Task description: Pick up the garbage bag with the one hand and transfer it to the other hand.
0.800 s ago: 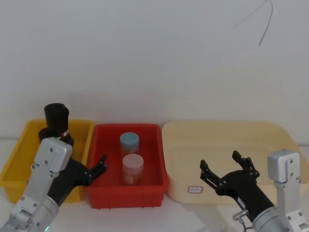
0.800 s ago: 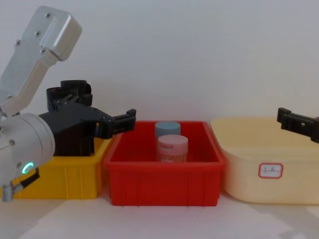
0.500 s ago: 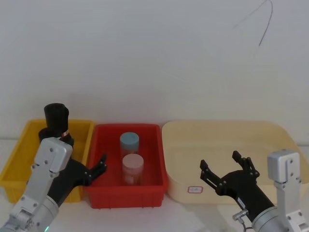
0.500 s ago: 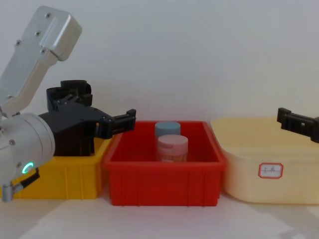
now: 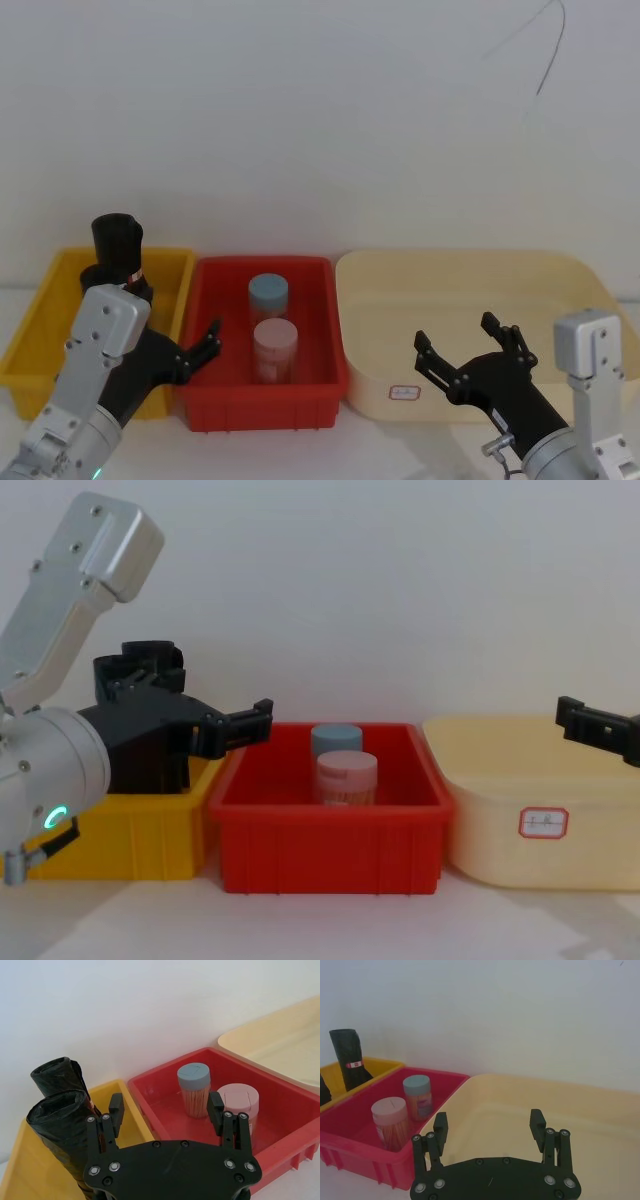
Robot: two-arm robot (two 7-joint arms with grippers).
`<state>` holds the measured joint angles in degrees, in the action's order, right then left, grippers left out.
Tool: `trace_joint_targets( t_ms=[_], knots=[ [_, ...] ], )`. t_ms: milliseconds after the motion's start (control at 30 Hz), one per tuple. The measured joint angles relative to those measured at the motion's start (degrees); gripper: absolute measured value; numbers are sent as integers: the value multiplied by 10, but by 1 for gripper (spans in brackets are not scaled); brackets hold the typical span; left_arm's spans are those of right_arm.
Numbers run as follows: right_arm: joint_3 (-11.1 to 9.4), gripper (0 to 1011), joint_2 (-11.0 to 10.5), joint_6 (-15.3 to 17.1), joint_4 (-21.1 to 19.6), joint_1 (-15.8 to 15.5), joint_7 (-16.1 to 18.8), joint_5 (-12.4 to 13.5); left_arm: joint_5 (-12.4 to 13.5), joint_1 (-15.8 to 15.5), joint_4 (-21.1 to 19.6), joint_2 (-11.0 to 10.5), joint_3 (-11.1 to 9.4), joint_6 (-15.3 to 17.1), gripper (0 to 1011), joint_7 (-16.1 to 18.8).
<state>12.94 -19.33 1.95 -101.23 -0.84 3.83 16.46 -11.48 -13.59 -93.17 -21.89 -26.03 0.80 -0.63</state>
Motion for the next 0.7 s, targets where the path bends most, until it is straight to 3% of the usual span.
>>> trace_joint_targets(
  t_ms=[700],
  knots=[
    [0,1001,0,4,-1,2,3,0,-1,-1,-2,0,1,3,1000,-4]
  ],
)
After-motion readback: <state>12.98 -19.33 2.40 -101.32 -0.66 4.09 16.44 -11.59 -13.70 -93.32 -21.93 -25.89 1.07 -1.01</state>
